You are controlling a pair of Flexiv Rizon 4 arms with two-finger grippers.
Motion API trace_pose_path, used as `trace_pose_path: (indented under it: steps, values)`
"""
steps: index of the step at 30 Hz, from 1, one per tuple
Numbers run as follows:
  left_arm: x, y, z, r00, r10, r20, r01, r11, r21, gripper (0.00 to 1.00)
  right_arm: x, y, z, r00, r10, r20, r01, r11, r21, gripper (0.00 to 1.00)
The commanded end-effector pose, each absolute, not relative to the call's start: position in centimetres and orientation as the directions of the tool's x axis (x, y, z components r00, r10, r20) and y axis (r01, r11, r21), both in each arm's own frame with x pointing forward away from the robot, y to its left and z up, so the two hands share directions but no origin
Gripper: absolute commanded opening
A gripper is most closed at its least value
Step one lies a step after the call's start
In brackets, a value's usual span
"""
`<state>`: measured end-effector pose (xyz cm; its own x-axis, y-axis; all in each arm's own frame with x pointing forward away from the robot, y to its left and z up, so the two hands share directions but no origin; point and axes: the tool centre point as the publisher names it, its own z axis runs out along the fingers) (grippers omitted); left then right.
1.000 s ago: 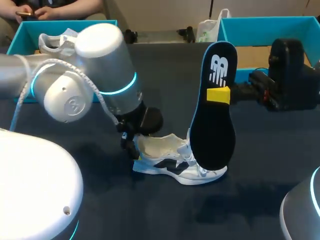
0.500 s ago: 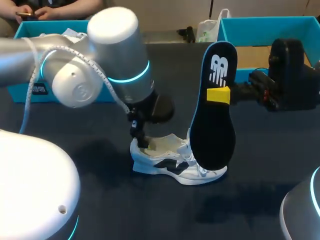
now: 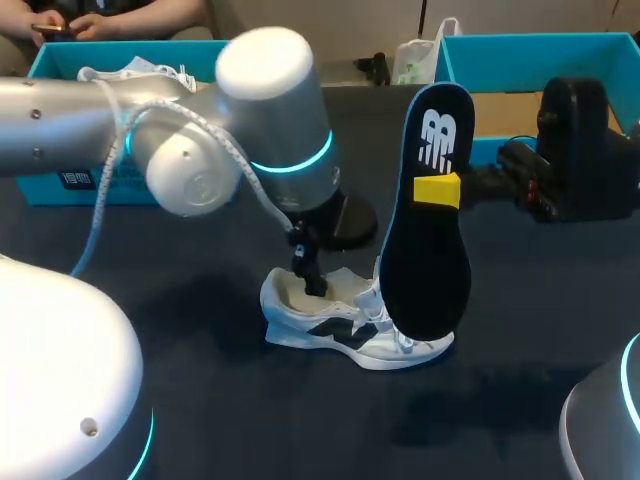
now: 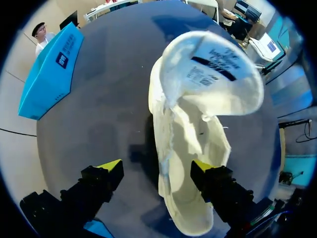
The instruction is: Take the shoe out of the shoebox, open the shoe tongue, remove and reinsert the insole, then place the shoe into the shoebox
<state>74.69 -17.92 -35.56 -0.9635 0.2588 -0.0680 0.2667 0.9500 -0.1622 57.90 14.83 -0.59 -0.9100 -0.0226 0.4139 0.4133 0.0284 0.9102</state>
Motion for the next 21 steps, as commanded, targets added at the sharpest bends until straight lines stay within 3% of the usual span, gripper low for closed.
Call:
trace_pose_path:
  steps: [1,3,11,12,13,15,16,17,21]
  values:
    - [75.3,-19.2,-37.5,-0.965,0.256,-0.057,0.262,0.952,-0.157,0.82,57.9,15.0,-0.7,-0.909,-0.021,0.415,0.415,0.03,0.909,0.0]
    - [75.2,-19.3,-37.7,-0.965,0.255,-0.053,0.261,0.952,-0.158,0.87,57.9,15.0,-0.7,-0.909,-0.021,0.415,0.415,0.03,0.909,0.0]
    - [74.6,-19.3,-39.1,-0.966,0.257,-0.04,0.26,0.955,-0.144,0.86,57.9,15.0,-0.7,-0.909,-0.021,0.415,0.415,0.03,0.909,0.0]
    - [74.6,-19.3,-39.2,-0.966,0.255,-0.039,0.258,0.956,-0.142,0.77,57.9,15.0,-0.7,-0.909,-0.021,0.415,0.415,0.03,0.909,0.0]
    - [74.6,-19.3,-39.3,-0.967,0.253,-0.034,0.255,0.956,-0.143,0.55,57.9,15.0,-0.7,-0.909,-0.021,0.415,0.415,0.03,0.909,0.0]
    - [74.6,-19.3,-39.3,-0.967,0.252,-0.033,0.254,0.957,-0.143,0.28,57.9,15.0,-0.7,-0.909,-0.021,0.415,0.415,0.03,0.909,0.0]
    - [74.6,-19.3,-39.3,-0.967,0.251,-0.032,0.253,0.957,-0.144,0.1,57.9,15.0,-0.7,-0.909,-0.021,0.415,0.415,0.03,0.909,0.0]
    - [74.6,-19.3,-39.3,-0.967,0.251,-0.032,0.253,0.957,-0.144,0.0,57.9,15.0,-0.7,-0.909,-0.021,0.415,0.415,0.03,0.909,0.0]
    - [74.5,-19.3,-39.3,-0.966,0.257,-0.035,0.259,0.955,-0.142,0.0,57.9,15.0,-0.7,-0.909,-0.021,0.415,0.415,0.03,0.909,0.0]
